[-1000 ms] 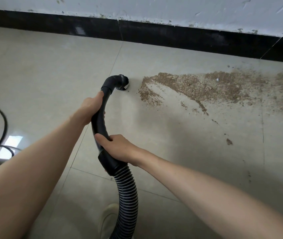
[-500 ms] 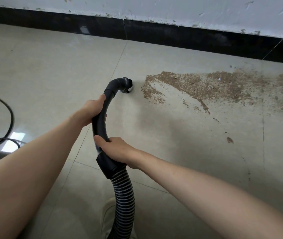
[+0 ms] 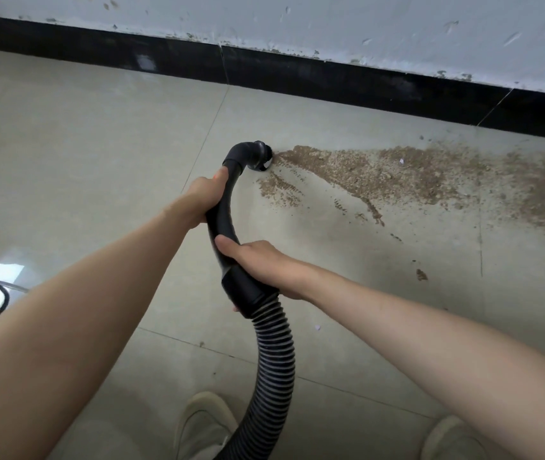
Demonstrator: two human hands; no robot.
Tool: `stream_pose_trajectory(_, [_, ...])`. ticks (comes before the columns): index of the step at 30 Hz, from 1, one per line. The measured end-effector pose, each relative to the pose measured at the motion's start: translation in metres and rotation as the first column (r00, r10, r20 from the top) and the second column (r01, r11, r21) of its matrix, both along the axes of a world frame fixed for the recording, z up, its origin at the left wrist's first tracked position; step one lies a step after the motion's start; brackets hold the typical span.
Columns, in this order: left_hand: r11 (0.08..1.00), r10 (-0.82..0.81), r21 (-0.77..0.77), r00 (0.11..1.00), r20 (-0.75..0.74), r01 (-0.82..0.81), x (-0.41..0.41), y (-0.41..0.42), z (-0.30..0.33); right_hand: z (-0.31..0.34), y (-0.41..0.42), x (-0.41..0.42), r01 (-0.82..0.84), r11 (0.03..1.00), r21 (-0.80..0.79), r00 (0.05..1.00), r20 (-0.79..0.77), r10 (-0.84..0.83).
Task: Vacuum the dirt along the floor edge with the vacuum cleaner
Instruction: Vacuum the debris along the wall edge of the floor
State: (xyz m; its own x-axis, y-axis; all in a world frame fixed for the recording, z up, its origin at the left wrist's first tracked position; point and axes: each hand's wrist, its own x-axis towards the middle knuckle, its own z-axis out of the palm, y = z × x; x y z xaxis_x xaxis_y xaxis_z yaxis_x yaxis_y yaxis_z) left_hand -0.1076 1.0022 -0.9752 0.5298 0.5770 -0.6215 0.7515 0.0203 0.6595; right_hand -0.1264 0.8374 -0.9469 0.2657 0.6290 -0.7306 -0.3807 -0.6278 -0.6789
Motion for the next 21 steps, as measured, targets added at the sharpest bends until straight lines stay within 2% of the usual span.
stream_pose_trajectory(6, [0.995, 0.064, -0.074, 0.997, 0.046, -0.061, 0.031, -0.019, 0.008, 0.012, -0.023, 0.04, -0.025, 1.0, 0.004, 0.993, -0.113, 0.025])
stream_pose_trajectory(11, [0.993, 0.037, -0.117, 0.999, 0.032, -0.033, 0.05, -0.039, 0.013, 0.015, -0.045, 0.06, -0.053, 0.999, -0.009, 0.985, -0.164, 0.051])
stream_pose_trajectory(16, [0.98, 0.052, -0.196, 0.997, 0.049, -0.041, 0.066, -0.054, 0.022, 0.029, -0.06, 0.076, -0.063, 0.998, -0.025, 0.99, -0.127, 0.06])
stream_pose_trajectory(21, [0.98, 0.045, -0.197, 0.998, 0.049, -0.034, 0.077, -0.07, 0.022, 0.032, -0.078, 0.088, -0.056, 0.998, -0.041, 0.995, -0.091, 0.052])
